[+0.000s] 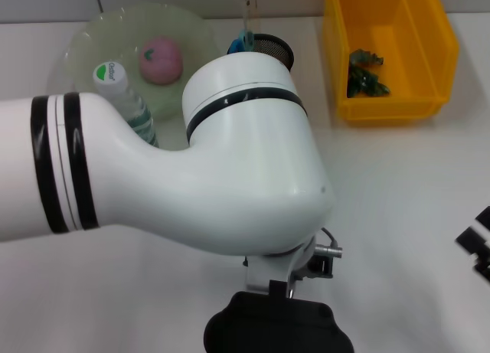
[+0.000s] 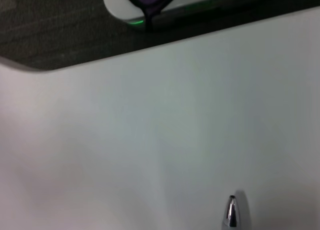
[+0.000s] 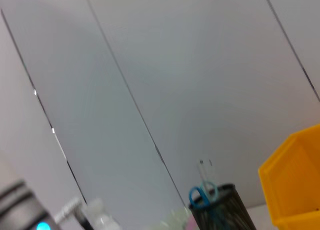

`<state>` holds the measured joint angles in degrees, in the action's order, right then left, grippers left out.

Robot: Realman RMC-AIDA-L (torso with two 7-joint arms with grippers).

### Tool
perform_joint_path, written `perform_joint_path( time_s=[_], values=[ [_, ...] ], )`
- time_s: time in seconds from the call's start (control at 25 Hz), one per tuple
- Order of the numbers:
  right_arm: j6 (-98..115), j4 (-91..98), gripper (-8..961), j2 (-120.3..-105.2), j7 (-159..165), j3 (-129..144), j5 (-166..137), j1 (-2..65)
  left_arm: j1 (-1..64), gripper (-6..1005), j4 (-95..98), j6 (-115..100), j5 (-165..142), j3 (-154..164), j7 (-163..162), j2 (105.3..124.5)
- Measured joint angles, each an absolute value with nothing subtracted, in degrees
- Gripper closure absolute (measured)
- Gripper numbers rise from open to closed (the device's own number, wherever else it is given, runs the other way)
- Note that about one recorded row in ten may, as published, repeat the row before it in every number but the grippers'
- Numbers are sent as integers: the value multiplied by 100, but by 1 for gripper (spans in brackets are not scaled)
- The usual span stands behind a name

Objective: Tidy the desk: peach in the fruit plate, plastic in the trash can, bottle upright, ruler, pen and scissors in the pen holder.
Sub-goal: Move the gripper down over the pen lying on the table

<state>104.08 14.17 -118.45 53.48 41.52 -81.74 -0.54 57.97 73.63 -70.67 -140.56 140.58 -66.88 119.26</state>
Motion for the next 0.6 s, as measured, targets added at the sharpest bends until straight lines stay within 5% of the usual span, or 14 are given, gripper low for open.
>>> perform_joint_path(
  time_s=[0.36,0.6],
  values=[
    [10880,1592,325,-11510,8213,4162,-8409,343,5670,890,7941,-7237,-14507,14071,-7040,11912],
    [10912,1619,325,-11459,10340,4158,-8569,660,5443,894,8591,-7355,-15008,14089,-7315,11868]
  ],
)
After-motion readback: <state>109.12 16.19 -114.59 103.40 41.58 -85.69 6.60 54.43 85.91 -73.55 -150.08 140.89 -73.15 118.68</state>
